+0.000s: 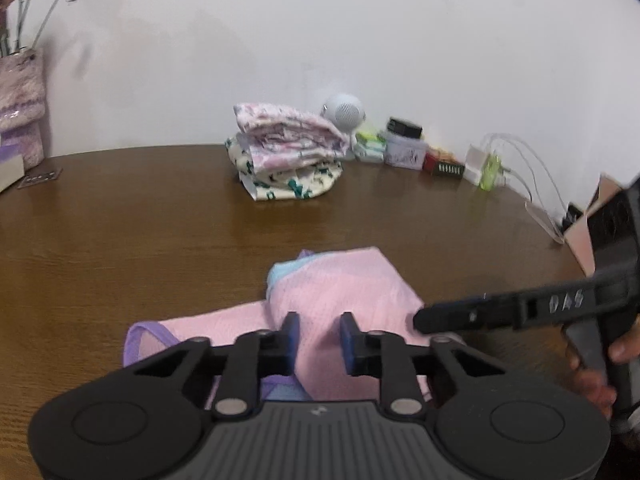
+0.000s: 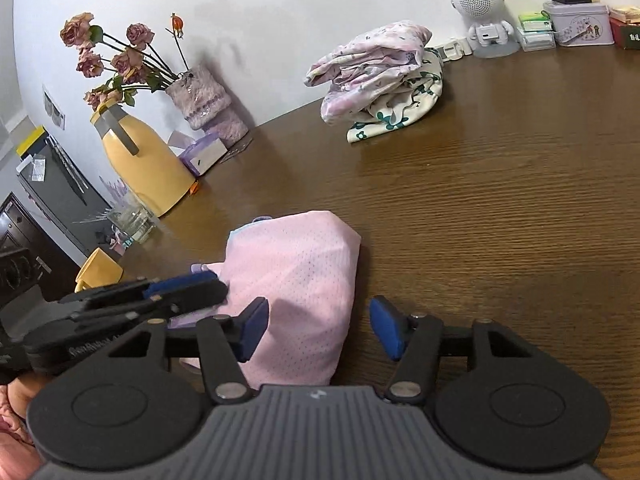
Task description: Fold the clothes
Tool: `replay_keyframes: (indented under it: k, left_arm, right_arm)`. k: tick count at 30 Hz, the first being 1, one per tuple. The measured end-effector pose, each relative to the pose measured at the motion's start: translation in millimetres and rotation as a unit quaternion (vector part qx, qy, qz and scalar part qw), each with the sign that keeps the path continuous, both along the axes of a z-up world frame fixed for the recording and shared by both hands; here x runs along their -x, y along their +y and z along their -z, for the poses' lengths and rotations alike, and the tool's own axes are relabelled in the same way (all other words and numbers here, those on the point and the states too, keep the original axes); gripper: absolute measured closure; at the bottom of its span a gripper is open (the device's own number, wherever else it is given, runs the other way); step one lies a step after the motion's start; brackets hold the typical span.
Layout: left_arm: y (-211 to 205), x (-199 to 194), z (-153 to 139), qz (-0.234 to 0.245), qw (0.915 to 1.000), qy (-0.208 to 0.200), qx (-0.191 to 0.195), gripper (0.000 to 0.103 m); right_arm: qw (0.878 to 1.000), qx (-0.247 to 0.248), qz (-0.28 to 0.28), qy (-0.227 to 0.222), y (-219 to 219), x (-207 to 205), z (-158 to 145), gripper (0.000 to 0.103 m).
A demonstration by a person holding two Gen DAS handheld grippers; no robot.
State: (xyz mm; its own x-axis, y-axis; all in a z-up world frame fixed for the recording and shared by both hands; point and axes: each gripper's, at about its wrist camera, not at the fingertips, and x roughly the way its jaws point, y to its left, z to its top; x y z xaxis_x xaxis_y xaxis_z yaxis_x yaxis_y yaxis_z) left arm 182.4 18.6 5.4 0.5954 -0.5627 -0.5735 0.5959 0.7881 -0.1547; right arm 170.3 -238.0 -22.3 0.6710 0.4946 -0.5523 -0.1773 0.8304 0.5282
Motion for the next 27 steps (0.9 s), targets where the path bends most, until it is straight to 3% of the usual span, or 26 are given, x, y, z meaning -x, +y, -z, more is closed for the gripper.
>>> replay_keyframes:
  k: [3,5,10,13,21,25,27]
  left_arm:
    - [-2,-3,5,0.004,0.9999,0.005,-0.011,0.088]
    - [-2,-4,8,0.006,0.9998,0.008,-0.018,0.088]
    - [3,-8,11,0.006,0.9998,0.019,-0.005,0.087]
    - [4,-8,11,0.005,0.9997,0.022,0.000,0.087]
    - [-15,-3,9,0.001,0.9996,0.029,0.003,0.088]
    - [-43,-2,7,0.019,0.9988,0.044,0.011,0.085]
    - [-64,-1,7,0.037,0.9975,0.056,0.020,0.079]
  right_arm:
    - [1.000,-0.013,-0.005,0.003,-1,-3,3,0.054]
    - [1.000,-0.027,-0.008,0.008,-2,-6,6,0.067]
    - [0.999,-0.045,-0.010,0.013,-2,-13,10,0.073]
    - [0.997,-0.068,-0.004,0.028,-5,-15,15,0.085]
    - [0.997,-0.077,0.012,0.024,-12,-10,0,0.093]
    - [0.998,-0.051,0.023,0.020,-27,-2,-21,0.093]
    - [0.999,-0.024,0.030,0.016,-35,3,-36,0.093]
